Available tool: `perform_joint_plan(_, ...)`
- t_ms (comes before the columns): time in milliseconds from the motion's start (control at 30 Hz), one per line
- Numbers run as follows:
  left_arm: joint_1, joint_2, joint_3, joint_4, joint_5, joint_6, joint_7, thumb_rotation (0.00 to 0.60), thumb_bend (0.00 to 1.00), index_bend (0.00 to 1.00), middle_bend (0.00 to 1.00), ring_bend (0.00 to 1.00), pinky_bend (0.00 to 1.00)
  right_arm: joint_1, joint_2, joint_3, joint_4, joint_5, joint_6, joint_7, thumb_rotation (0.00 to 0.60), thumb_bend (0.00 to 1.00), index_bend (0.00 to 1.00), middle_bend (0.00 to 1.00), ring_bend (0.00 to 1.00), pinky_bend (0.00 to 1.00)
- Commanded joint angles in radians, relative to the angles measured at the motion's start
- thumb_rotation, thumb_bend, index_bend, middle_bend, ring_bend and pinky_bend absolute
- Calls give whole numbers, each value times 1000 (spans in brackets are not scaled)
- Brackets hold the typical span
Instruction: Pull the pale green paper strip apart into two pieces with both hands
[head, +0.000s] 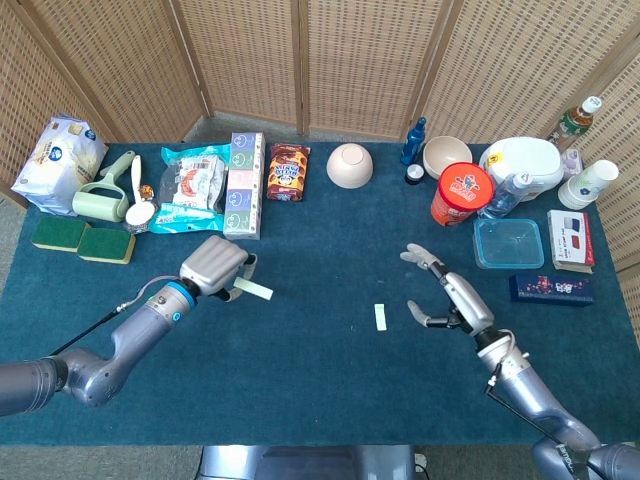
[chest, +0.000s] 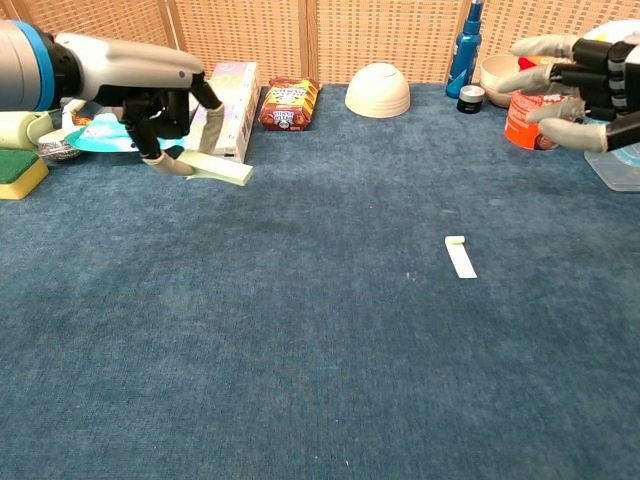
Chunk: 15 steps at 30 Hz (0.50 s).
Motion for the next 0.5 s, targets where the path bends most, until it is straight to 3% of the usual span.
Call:
perform_joint_plan(33,14,-8,3,-6,-28,27,31,600,256,448,778,537,606,-3,0,5,1,-1,6,2,600,459,0,168,50,138)
perform_joint_plan(167,31,-20,-5,-12,-30,54,46,589,243,431,753,499,593,-7,0,10,0,1,12,1,600,458,0,167,50,138)
perform_joint_plan(333,42,-27,-13,-8,-22,54,50,497,211,425,730,449,551,-13,3,14,-3,3,16,1,600,459,0,167,50,138)
perform_joint_plan(500,52,-23,-25,-11,-16,56,50,441,208,421,719,411,481,-15,7,17,-5,2,16,1,600,459,0,167,50,138)
